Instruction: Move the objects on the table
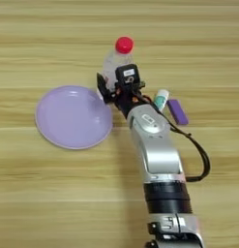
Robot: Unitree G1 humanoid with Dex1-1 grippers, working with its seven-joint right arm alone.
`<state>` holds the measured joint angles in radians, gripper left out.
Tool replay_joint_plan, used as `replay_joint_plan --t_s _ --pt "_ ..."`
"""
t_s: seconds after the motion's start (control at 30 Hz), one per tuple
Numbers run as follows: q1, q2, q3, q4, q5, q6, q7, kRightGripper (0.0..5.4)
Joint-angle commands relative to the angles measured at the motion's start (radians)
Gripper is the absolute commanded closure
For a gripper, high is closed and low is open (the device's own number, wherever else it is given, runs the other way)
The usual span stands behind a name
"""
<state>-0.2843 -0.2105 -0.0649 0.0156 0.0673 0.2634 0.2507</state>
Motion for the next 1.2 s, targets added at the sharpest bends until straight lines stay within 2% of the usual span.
replay_joint_plan --t_s 0.03,0.47,1.03,1.07,1.2 --pt "-0.086 0.024 0.046 -0.083 0.001 -0.018 0.002 2.18" --pt "-0.047 0.075 0.141 -0.009 -0.035 -0.036 0.023 2.18" --pt "-0.042 0.080 0.156 0.062 -0.057 -0.061 0.036 2.18" --pt "-0.042 0.080 0.156 0.063 -0.058 -0.062 0.035 1.89" --pt "-0.039 0.080 0.158 0.059 -0.061 -0.061 0.034 1.35"
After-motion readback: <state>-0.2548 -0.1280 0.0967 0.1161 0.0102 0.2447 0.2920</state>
